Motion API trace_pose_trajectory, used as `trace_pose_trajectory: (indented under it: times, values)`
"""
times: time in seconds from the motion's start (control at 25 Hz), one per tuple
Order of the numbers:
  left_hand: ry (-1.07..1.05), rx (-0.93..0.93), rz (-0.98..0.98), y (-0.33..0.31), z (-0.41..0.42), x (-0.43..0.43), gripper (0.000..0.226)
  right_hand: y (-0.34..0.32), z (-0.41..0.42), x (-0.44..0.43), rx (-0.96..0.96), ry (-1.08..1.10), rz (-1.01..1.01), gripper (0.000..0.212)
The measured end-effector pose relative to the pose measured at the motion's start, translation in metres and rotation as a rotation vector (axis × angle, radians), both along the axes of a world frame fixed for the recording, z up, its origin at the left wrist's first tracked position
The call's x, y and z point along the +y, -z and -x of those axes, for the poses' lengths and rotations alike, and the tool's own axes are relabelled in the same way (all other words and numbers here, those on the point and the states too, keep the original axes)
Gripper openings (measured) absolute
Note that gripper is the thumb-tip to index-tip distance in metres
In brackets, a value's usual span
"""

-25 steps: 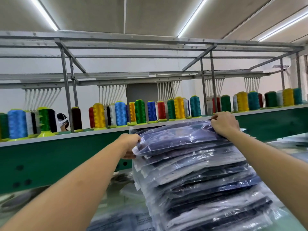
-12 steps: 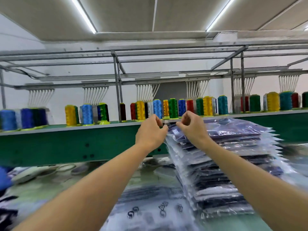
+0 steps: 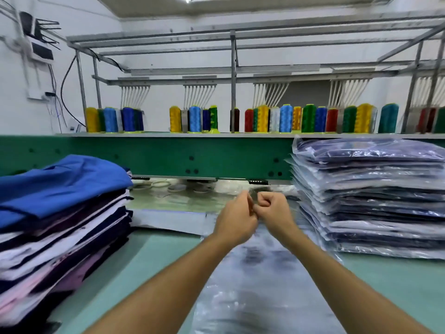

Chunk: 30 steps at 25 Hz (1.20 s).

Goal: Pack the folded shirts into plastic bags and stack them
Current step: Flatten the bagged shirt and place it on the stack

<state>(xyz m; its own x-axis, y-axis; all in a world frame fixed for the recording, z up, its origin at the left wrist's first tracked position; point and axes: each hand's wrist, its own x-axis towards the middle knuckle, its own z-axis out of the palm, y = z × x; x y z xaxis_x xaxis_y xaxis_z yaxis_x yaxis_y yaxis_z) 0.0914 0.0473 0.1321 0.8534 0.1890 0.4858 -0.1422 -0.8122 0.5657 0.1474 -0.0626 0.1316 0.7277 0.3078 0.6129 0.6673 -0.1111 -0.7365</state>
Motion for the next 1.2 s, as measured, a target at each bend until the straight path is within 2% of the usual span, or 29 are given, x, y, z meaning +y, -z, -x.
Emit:
trace_pose_trajectory:
  times: [0.08,0.2,0.28,0.44,0.56,0.64,0.72,0.92,1.08,1.2]
  values:
    - [0.054,0.130,0.031,0.030,0.011,0.010,0.012,0.028,0.013,0.007,0.074,-0.053,0.046,0.058]
    - [0.169,0.369,0.020,0.080,0.026,0.017,0.032,0.078,0.026,0.011,0.182,-0.054,0.166,0.054]
    - [0.165,0.464,0.005,0.109,0.032,0.020,0.040,0.108,0.028,0.011,0.217,-0.035,0.214,0.054]
    - [0.053,0.561,-0.155,0.133,0.032,0.042,0.068,0.121,0.027,0.011,0.197,0.047,0.237,0.045]
    - [-0.001,0.569,-0.205,0.135,0.034,0.072,0.076,0.120,0.016,0.009,0.224,0.209,0.403,0.026]
    - [-0.042,0.552,-0.195,0.133,0.037,0.091,0.074,0.120,0.007,0.003,0.253,0.348,0.594,0.008]
    - [-0.090,0.481,-0.155,0.133,0.040,0.103,0.066,0.120,0.000,-0.001,0.310,0.396,0.734,0.016]
    - [-0.179,0.323,-0.006,0.137,0.037,0.107,0.037,0.128,-0.007,0.003,0.232,0.619,0.766,0.037]
    - [-0.200,0.226,0.016,0.138,0.033,0.110,0.021,0.126,-0.011,-0.003,0.278,0.607,0.687,0.031]
    - [-0.187,0.156,0.044,0.141,0.031,0.111,0.016,0.125,-0.009,-0.004,0.316,0.599,0.662,0.036]
